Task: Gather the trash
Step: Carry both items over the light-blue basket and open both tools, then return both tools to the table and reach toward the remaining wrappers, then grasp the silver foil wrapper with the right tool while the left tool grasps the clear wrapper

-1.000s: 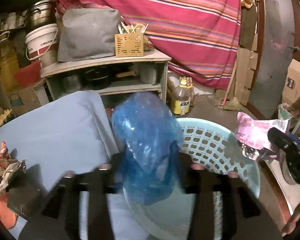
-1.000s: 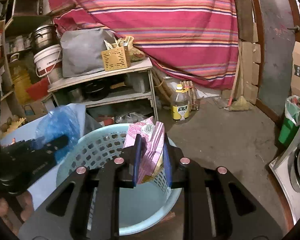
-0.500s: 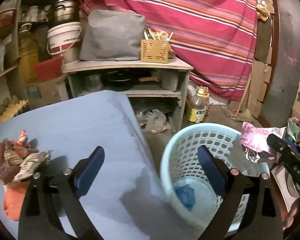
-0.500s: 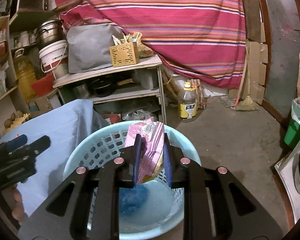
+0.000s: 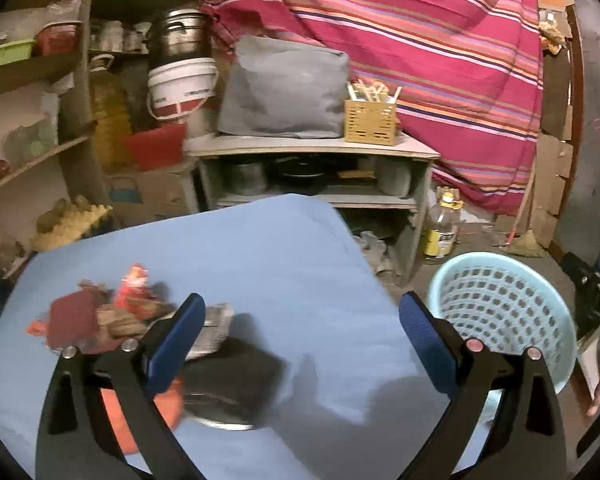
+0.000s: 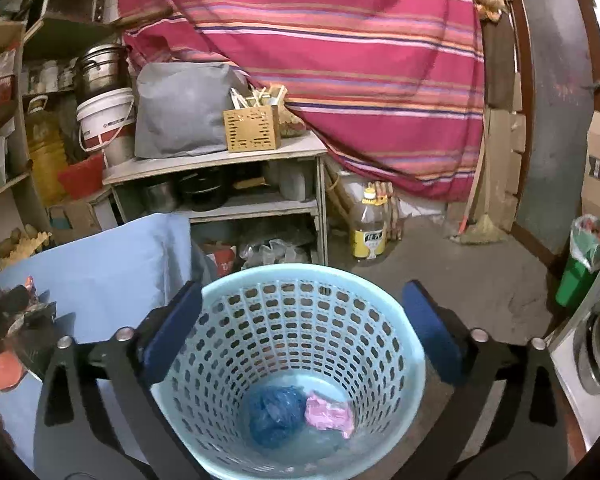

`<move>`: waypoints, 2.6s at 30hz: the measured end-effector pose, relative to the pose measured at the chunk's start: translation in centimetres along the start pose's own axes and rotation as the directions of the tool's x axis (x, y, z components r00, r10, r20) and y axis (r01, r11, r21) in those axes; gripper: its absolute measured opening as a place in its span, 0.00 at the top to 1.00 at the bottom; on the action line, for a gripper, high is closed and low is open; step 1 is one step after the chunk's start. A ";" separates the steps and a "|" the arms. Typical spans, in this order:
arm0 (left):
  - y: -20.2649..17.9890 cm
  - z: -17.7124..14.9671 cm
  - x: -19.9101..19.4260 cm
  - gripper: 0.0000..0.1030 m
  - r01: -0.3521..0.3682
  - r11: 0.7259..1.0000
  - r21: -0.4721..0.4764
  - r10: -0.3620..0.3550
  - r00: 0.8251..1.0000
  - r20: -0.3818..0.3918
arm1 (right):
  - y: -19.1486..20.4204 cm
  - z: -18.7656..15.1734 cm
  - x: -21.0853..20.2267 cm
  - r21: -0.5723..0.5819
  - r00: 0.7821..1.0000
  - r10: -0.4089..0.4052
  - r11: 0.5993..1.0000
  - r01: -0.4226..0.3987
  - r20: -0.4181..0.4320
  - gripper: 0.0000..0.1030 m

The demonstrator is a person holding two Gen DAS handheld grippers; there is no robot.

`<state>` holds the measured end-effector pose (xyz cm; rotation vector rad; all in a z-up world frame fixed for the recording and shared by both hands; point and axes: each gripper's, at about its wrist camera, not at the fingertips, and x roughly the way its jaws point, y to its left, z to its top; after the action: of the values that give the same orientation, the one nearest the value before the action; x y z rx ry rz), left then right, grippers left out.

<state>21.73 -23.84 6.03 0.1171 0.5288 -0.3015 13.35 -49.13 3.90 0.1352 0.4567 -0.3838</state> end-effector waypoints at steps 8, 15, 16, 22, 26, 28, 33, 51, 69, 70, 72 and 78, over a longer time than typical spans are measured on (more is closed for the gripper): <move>7.9 -1.1 -1.7 0.07 -0.097 0.995 -0.006 0.097 0.995 -0.018 | 5.1 -0.2 -0.2 -0.046 0.998 0.056 0.997 -0.057 -0.023 0.04; 15.8 -2.8 -1.8 0.07 -0.236 0.972 -0.005 0.236 0.971 -0.032 | 10.4 -0.4 -0.1 -0.080 0.991 0.129 0.988 -0.132 -0.045 0.04; 16.9 -3.2 -1.8 0.07 -0.247 0.969 -0.014 0.247 0.968 -0.035 | 11.3 -0.5 0.0 -0.093 0.990 0.133 0.986 -0.137 -0.049 0.04; 22.3 -4.8 -1.1 0.07 -0.271 0.957 -0.104 0.264 0.961 -0.084 | 16.8 -1.4 1.0 -0.157 0.980 0.177 0.969 -0.189 -0.089 0.04; 25.1 -5.4 -0.8 0.07 -0.305 0.944 -0.126 0.293 0.951 -0.101 | 20.3 -1.8 1.6 -0.184 0.977 0.184 0.962 -0.202 -0.107 0.04; 26.2 -5.6 -0.6 0.07 -0.317 0.938 -0.139 0.302 0.946 -0.115 | 22.0 -1.9 2.0 -0.176 0.973 0.198 0.960 -0.217 -0.120 0.04; 28.7 -6.2 -0.9 0.07 -0.336 0.927 -0.168 0.317 0.940 -0.126 | 25.6 -2.6 3.1 -0.164 0.957 0.237 0.951 -0.264 -0.164 0.04; 33.2 -7.8 -0.6 0.07 -0.341 0.919 -0.198 0.310 0.935 -0.171 | 31.8 -4.9 5.5 -0.160 0.894 0.300 0.916 -0.367 -0.333 0.75; 30.3 -7.8 1.4 0.07 -0.217 0.957 -0.193 0.181 0.966 -0.186 | 31.3 -4.0 4.8 -0.195 0.907 0.319 0.905 -0.378 -0.277 0.94; 30.3 -7.9 1.7 0.07 -0.212 0.958 -0.192 0.174 0.965 -0.194 | 31.3 -3.9 4.7 -0.198 0.909 0.318 0.905 -0.376 -0.271 0.94; 30.4 -8.2 2.2 0.07 -0.191 0.961 -0.198 0.150 0.968 -0.203 | 31.2 -3.8 4.6 -0.202 0.910 0.318 0.905 -0.375 -0.266 0.94; 31.0 -8.4 3.2 0.07 -0.092 0.967 -0.237 0.043 0.979 -0.201 | 31.0 -3.9 4.7 -0.200 0.908 0.320 0.904 -0.378 -0.271 0.94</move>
<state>30.09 6.38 -1.79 -0.0760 0.7509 -0.1561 27.79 -21.33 -0.43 0.0166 0.6954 0.0501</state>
